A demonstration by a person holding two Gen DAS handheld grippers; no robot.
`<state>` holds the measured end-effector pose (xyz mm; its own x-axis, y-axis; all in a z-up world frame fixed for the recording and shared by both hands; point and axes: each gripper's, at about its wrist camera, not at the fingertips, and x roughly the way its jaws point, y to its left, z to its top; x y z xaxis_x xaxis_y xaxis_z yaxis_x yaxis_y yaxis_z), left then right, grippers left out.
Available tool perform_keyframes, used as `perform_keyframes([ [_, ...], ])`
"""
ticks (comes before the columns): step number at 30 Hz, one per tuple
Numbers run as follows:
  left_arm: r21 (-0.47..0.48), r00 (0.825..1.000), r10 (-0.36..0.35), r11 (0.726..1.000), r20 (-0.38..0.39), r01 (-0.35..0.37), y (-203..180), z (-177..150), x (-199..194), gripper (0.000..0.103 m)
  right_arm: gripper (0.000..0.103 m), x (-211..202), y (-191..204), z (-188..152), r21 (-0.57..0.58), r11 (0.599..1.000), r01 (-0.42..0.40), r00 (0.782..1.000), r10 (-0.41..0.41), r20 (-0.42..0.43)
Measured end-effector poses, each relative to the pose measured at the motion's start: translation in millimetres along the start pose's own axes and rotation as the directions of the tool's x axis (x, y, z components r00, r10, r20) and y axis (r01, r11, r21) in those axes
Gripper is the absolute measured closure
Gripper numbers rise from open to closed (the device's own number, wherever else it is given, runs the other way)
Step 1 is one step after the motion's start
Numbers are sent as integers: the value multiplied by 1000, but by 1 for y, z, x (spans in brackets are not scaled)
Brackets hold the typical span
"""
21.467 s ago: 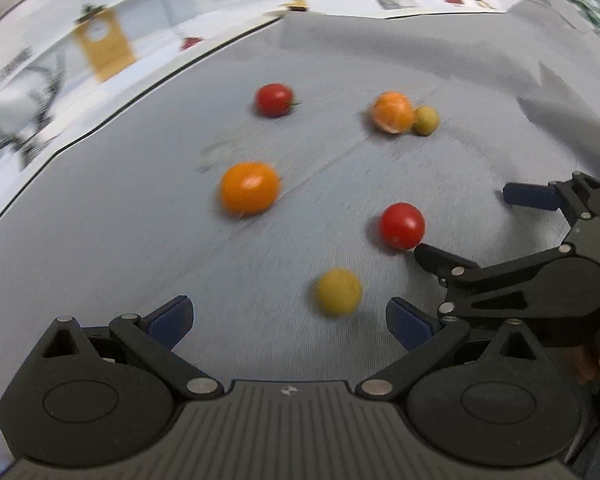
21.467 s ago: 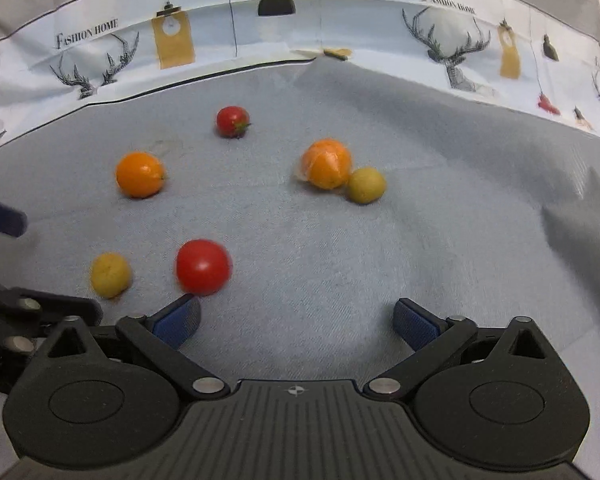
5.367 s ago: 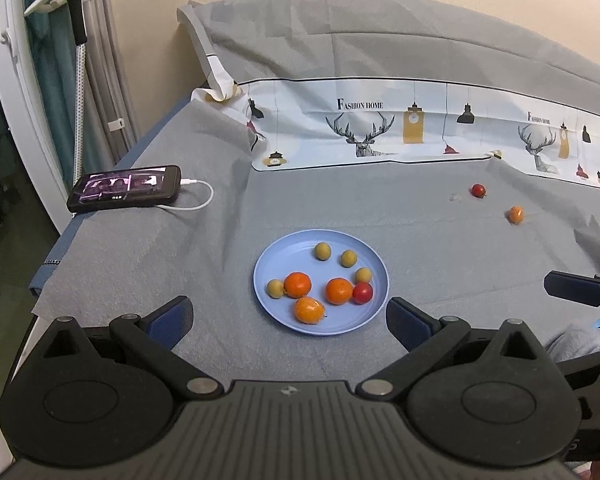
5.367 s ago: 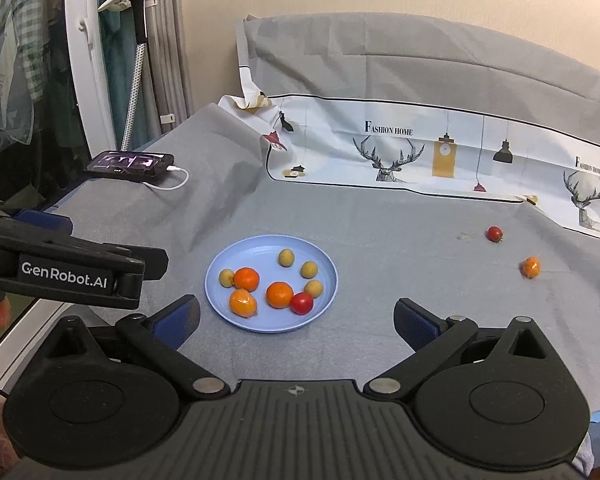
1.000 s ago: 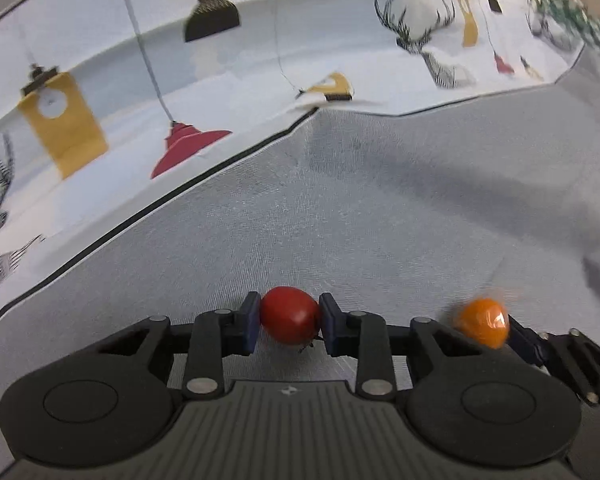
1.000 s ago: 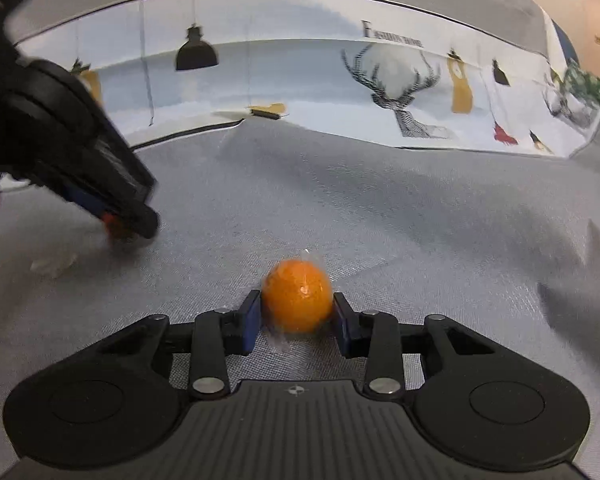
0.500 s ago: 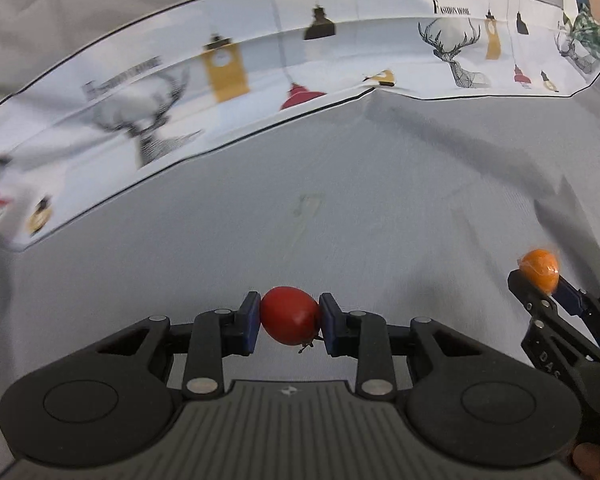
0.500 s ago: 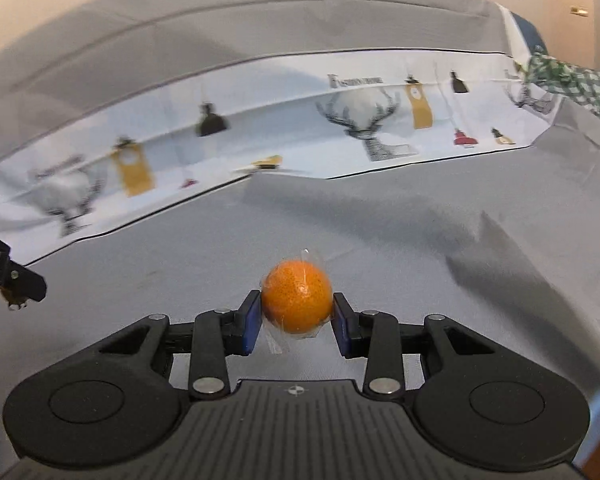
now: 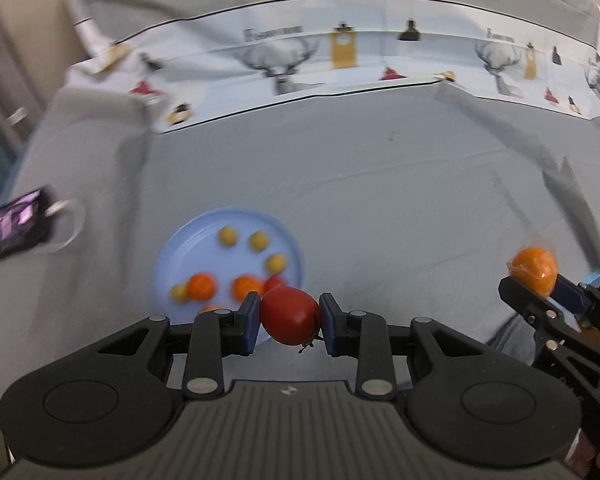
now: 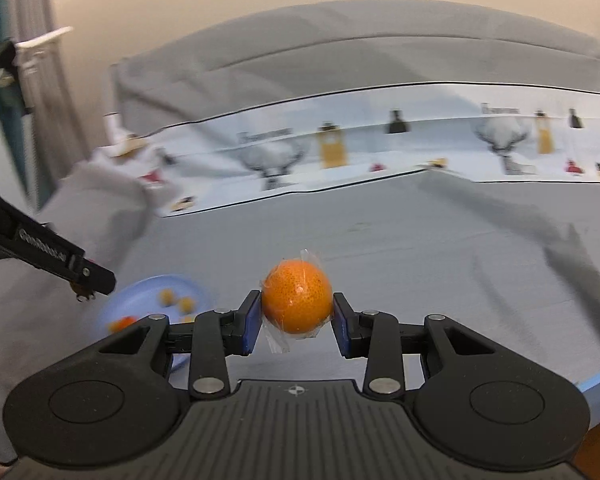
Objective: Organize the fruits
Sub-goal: 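Carry the held red tomato and orange over the blue plate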
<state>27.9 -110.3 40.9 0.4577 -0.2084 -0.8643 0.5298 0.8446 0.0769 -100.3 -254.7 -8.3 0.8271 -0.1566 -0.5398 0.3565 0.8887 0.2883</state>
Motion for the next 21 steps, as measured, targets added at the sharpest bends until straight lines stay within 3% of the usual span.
perform_keyframes([
  [5,-62,999,32,998,24,-31,34,-45,-34,68,64,-24,41,-9,-63,995,-78,997,76,-27],
  [11,-122,997,46,992,65,-38,54,-87,-64,68,64,-50,77,-23,-152,982,-115,993,112,-28],
  [21,-170,994,42,985,98,-25,64,-128,-88,68,64,-74,97,-30,-197,971,-136,991,135,-16],
])
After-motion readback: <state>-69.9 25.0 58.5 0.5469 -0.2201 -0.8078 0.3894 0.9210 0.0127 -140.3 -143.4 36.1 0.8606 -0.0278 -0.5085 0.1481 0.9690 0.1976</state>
